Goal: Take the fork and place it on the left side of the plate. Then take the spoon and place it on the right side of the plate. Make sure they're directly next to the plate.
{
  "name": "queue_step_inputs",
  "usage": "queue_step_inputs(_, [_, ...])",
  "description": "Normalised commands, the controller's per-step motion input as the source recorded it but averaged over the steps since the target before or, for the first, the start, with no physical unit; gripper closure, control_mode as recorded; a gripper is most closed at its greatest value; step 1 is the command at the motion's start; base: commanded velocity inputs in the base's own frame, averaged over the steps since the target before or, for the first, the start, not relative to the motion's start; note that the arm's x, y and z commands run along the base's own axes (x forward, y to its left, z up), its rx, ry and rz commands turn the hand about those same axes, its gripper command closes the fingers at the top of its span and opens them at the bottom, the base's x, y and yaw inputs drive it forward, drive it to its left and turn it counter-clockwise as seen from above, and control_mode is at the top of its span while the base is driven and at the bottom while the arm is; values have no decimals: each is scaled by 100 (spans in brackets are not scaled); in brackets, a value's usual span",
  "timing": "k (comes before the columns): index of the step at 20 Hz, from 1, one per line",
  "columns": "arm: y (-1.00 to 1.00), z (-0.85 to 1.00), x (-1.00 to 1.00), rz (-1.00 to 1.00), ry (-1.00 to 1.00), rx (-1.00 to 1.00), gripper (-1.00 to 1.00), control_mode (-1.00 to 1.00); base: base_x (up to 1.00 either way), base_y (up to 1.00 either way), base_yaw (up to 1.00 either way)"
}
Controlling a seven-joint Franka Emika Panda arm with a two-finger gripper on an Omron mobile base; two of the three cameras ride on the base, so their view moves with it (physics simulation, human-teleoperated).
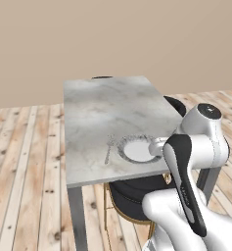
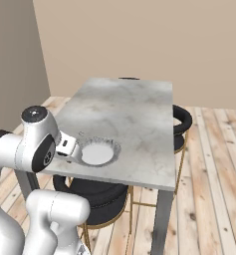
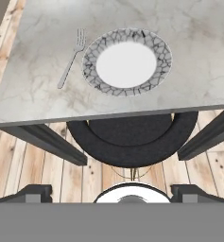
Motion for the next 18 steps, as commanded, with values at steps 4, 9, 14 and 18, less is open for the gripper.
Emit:
queue_step_inputs(4, [0,0,0,0,0,0,-100,100,0,0,0])
queue_step_inputs(9, [0,0,0,0,0,0,-100,100,-41,1,1])
queue_step_inputs(14, [0,0,0,0,0,0,-100,100,-90,2,11])
queue_step_inputs(18, [0,0,0,0,0,0,-100,100,-92,3,9])
